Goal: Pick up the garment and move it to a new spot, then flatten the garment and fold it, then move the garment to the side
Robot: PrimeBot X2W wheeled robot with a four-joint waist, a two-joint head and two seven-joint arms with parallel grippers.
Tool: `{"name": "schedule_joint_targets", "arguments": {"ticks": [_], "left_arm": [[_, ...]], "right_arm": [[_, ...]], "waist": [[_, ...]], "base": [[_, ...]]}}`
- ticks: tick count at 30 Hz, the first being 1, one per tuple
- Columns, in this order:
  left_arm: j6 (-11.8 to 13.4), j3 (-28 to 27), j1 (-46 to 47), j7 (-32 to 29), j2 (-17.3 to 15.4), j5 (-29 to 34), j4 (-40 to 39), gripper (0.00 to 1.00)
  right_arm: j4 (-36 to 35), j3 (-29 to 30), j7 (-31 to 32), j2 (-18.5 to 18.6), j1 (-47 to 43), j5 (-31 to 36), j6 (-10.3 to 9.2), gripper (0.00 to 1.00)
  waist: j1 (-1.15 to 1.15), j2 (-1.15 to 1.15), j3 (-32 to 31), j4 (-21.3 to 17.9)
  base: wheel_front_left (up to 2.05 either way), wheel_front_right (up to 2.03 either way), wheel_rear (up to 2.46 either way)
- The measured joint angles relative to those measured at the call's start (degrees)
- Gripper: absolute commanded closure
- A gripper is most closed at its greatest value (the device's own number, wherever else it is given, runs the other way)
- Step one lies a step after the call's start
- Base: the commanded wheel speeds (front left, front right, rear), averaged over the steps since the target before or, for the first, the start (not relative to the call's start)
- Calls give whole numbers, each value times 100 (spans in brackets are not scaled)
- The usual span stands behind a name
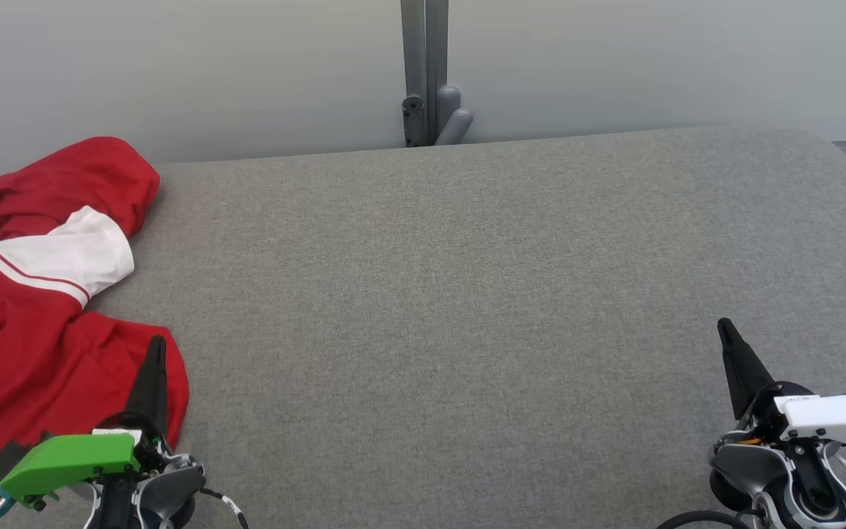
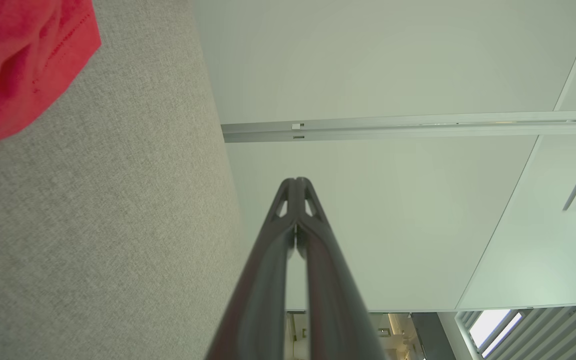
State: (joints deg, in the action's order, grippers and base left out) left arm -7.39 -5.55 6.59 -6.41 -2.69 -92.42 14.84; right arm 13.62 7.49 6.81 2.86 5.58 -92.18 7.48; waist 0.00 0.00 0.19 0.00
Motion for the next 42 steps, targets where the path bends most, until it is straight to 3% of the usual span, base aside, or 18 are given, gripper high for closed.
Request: {"name": "schedule_joint_targets", "arguments": {"ticks": [10, 11, 24, 34, 42], "left_arm": [[0, 0, 0, 0, 0, 0, 0, 100], [0, 0, 0, 0, 0, 0, 0, 0], [9, 175, -269, 242, 26, 118, 59, 0], [9, 188, -330, 514, -26, 1261, -8, 0], [76, 213, -335, 702, -33, 2644, -125, 0]], "right_arm": [[0, 0, 0, 0, 0, 0, 0, 100], [0, 0, 0, 0, 0, 0, 0, 0], [99, -141, -249, -51, -225, 343, -2, 0], [-263, -243, -517, -48, -271, 2129, -2, 0], [-503, -294, -703, -47, -305, 3556, -2, 0]], "waist": [[0, 0, 0, 0], [0, 0, 0, 0], [0, 0, 6, 8], [0, 0, 25, 17], [0, 0, 35, 22]], "base": [[0, 0, 0], [0, 0, 0], [0, 0, 0], [0, 0, 0], [0, 0, 0]]}}
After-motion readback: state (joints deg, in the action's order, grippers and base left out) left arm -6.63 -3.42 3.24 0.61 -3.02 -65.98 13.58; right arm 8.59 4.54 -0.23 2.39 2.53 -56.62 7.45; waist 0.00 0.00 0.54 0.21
